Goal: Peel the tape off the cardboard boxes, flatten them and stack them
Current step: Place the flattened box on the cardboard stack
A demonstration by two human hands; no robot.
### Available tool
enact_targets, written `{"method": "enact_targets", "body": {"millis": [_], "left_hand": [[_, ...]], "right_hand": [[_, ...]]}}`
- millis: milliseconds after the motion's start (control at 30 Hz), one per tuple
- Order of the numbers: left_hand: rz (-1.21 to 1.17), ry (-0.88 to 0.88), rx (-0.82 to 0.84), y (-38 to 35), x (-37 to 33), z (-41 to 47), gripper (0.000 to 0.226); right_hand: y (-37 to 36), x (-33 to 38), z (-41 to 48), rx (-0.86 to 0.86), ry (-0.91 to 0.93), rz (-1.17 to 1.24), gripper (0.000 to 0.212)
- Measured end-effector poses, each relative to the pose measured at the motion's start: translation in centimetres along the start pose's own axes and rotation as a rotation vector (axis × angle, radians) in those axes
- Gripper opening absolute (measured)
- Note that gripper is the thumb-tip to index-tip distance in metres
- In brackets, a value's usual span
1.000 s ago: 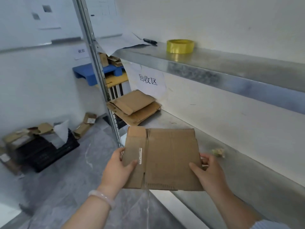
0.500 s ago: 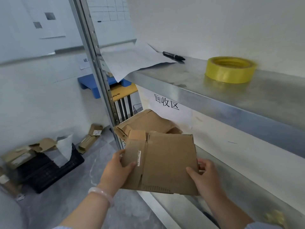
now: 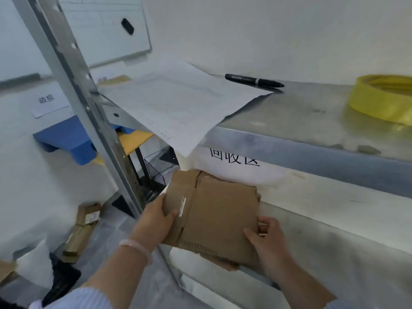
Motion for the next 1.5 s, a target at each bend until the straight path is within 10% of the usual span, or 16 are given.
{"method": "enact_targets", "body": {"millis": [667, 967, 1500], "left_hand": [[0.382, -0.663, 0.074, -2.2, 1.5, 10.2, 0.05], [0.318, -1.195, 0.297, -10.9, -8.4, -1.1, 0.056], [0.087, -1.624, 0.426, -33.6, -29.9, -36.6, 0.062]], "right_hand": [[-2.0, 2.6, -3.5, -0.109, -0.02, -0.47, 0.068], [8.2, -4.2, -9.4, -0.386, 0.136, -0.786, 0.087], [38.5, -23.6, -32.0, -0.771, -0.25, -0.882, 0.082]]}}
Point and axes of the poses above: each hand's wrist, its own z-axis towards the middle knuckle, its own y-axis out of the back of the hand, x = y × z, the point moved 1 cm from there along z, towards the middle knuckle, and after that the axes turned 8 degrees about -z, right-handed, at the moved point
